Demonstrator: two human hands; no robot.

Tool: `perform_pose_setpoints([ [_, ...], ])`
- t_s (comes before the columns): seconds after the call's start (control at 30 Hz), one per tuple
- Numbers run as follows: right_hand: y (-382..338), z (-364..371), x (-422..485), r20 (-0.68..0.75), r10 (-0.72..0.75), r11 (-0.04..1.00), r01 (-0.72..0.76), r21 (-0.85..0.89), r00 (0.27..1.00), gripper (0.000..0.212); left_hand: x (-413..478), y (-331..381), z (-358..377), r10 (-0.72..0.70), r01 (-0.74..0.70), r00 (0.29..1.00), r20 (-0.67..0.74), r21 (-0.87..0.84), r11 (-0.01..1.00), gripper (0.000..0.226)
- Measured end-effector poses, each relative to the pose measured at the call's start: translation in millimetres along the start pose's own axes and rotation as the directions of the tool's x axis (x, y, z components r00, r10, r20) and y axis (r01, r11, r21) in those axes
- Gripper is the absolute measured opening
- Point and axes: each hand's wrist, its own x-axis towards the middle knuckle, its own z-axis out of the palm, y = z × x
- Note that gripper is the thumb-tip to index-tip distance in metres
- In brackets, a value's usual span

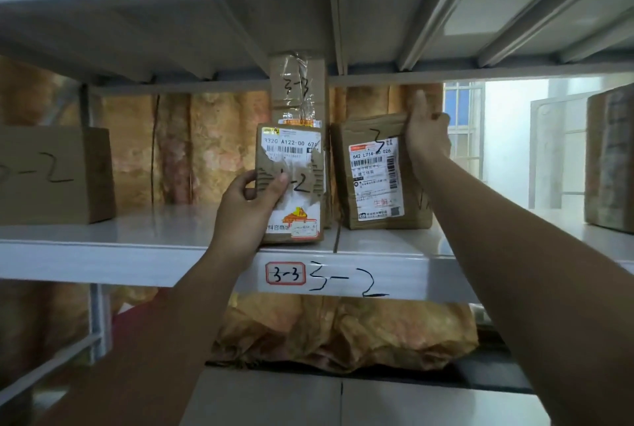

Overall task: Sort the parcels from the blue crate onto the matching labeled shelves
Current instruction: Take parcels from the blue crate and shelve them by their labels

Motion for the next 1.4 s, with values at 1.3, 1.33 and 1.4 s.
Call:
perform_pose_setpoints([
  [1.3, -51, 8, -188, 0.712, -0.172, 0.985, 0.124, 0.12, 0.681, 0.055, -18, 18, -76, 0.224, -0.224, 0.975, -0.01, 0.021, 0.974, 0.033],
  [1.33, -54, 10, -195, 0.722, -0.166, 0.986, 0.102, 0.132, 0.672, 0.053, -19, 20, -85, 0.21, -0.21, 0.978, -0.017, 0.001, 0.978, 0.03],
  [1.4, -58, 14, -205, 0.733, -0.139, 0.989, 0.05, 0.142, 0.666, 0.051, -18, 24, -98, 0.181, -0.181, 0.983, -0.024, -0.026, 0.983, 0.028],
])
